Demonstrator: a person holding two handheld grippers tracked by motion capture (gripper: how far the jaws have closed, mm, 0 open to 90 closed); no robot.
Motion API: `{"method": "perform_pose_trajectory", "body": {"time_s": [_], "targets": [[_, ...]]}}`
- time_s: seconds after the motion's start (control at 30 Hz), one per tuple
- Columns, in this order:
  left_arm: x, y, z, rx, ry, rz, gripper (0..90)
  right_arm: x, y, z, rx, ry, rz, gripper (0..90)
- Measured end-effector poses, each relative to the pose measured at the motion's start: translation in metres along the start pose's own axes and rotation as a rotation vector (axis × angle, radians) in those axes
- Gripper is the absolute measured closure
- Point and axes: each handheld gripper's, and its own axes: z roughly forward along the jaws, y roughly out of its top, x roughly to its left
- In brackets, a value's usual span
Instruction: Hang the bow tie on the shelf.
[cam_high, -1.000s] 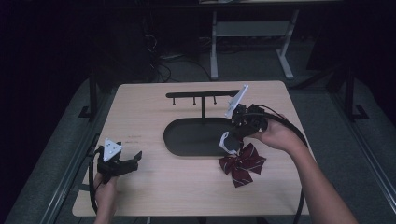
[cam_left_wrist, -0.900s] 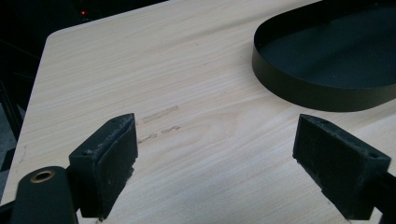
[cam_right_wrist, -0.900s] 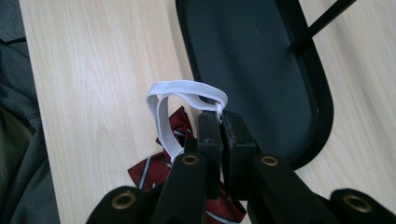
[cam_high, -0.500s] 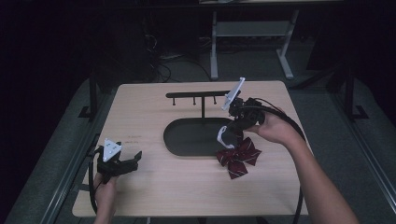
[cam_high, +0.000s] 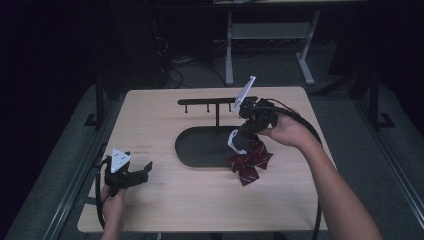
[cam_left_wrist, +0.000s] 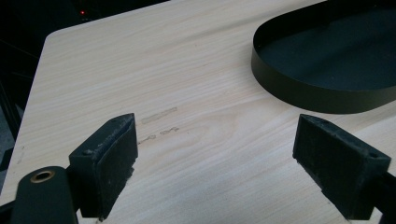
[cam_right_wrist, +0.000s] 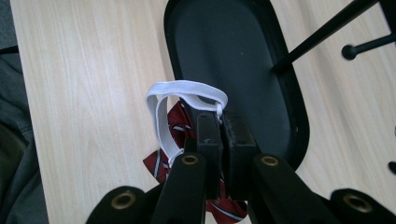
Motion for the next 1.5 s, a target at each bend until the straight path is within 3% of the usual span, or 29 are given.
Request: {"method": "perform_pose_trajectory", "body": {"time_s": [1.0, 1.5], "targets": [[0.003, -0.001, -0.001, -0.006, 0.003, -0.011, 13.6, -0.021, 0.027, -0.003, 0.014, -0.01, -0.008, 86.4], [0.003, -0.001, -0.001, -0.003, 0.002, -0.01, 13.5, -0.04, 0.037, -0.002, 0.035, -0.021, 0.041, 86.3]]}}
